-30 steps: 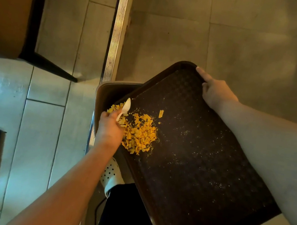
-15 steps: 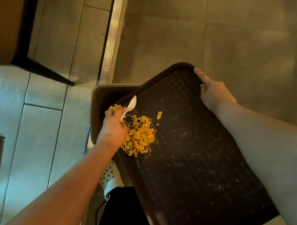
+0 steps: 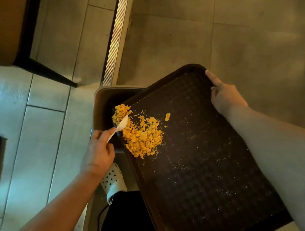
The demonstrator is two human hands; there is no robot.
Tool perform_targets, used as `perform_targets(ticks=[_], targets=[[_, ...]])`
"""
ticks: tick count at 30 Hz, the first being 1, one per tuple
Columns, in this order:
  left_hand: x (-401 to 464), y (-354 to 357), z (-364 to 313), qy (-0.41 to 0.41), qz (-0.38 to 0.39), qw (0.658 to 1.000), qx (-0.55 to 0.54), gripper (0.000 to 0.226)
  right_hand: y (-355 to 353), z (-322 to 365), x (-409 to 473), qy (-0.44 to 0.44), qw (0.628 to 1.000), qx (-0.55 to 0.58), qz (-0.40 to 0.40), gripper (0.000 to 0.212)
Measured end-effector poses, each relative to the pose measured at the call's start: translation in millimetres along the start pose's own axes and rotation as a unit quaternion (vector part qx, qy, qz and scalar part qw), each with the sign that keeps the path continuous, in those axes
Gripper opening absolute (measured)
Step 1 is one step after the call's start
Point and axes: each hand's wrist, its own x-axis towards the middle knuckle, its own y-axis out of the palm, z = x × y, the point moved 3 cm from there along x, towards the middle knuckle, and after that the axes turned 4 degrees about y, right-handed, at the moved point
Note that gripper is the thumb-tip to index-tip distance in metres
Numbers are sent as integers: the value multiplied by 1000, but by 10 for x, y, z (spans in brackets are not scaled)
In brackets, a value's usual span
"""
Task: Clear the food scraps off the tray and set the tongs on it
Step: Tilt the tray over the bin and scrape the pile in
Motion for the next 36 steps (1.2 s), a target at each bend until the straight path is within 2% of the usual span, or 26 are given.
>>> perform_targets(ticks=[5,11,14,17,19,24,29,36], targets=[[111,16,-51,11,3,1000,17,48,1,16,2,-3,1000,-4,-5,54],[378,-58,-151,-28,-5,999,26,46,3,38,7,2,1000,-7,-8,54],[346,-60,-190,-5,-6,1000,24,46,7,37,5,5,1000,-6,-6,54],[298,30,-220,13,29,999,35,50,8,34,6,8,1000,-6,-3,54],[294,57,-183,-9,41,998,40,52,5,39,1,8,1000,-6,-3,54],[228,-68,-48,-60,3,998,18,49,-3,59,-25,8,1000,-7,-7,53],[129,-124,-15,-39,-12,999,6,48,3,116,-30,6,1000,-25,0,55],[81,5,-72,-15,39,999,18,49,10,160,-52,0,1000,-29,-6,54]])
